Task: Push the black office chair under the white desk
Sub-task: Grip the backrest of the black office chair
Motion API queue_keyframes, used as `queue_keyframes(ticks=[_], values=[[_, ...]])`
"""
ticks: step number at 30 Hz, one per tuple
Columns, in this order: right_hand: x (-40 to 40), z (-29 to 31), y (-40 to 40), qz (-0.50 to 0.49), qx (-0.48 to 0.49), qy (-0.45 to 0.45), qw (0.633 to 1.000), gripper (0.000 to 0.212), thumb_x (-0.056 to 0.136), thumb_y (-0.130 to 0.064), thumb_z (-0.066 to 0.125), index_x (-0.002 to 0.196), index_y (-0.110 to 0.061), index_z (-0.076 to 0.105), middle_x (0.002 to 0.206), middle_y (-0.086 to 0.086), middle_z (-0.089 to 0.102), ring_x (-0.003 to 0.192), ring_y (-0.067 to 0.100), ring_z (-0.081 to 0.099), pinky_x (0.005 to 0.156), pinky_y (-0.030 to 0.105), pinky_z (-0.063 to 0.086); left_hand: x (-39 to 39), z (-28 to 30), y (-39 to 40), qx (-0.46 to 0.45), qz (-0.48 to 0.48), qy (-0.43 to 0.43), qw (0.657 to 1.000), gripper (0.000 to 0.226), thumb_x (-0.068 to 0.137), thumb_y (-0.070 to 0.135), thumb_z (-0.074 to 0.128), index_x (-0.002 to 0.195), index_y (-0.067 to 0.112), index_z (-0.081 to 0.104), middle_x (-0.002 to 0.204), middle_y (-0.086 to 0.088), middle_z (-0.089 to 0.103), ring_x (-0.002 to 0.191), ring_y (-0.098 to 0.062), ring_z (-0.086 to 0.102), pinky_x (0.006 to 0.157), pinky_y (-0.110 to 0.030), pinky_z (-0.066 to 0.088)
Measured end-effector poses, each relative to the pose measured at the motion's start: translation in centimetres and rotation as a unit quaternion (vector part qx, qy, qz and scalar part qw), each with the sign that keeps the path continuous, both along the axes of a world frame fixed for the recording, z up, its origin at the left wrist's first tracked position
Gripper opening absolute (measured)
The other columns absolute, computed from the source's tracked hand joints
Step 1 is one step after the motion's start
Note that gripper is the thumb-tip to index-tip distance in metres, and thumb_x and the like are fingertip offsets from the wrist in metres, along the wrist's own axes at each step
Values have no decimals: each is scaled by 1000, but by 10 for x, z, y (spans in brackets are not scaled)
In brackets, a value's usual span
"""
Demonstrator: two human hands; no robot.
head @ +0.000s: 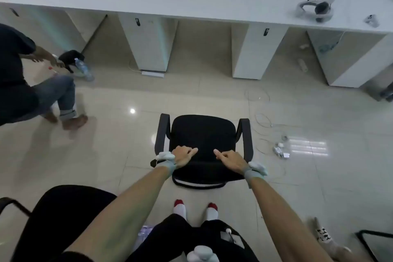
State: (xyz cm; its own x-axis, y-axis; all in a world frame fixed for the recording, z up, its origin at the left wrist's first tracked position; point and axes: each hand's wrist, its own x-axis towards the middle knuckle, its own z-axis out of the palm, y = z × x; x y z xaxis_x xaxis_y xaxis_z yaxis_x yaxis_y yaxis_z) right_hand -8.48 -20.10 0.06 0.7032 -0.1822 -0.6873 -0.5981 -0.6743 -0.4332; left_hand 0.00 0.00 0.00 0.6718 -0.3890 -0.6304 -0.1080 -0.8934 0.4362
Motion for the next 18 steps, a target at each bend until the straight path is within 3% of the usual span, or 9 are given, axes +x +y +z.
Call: queue_keyframes(ticks=[5,11,18], values=[[-25,-19,13,17,-28,14,999,68,116,-59,34,125,-8,79,129,16,77,126,37,70,110,45,53,-25,-17,11,34,-18,14,999,57,119,45,33,125,4,73,129,-22,72,127,-43,63,109,-47,48],[-36,-27,22,74,-121,-24,990,62,115,-60,36,129,-18,79,132,11,78,124,40,71,106,45,56,-38,-28,13,76,-73,-34,994,59,117,54,28,134,19,73,135,-13,72,126,-39,67,109,-48,51],[-44,-41,27,143,-218,-87,961,55,119,-43,32,118,-11,78,125,9,78,116,33,73,101,40,52,-44,-37,13,96,-110,-81,986,56,117,50,27,135,21,71,135,-10,73,123,-37,69,105,-45,51]])
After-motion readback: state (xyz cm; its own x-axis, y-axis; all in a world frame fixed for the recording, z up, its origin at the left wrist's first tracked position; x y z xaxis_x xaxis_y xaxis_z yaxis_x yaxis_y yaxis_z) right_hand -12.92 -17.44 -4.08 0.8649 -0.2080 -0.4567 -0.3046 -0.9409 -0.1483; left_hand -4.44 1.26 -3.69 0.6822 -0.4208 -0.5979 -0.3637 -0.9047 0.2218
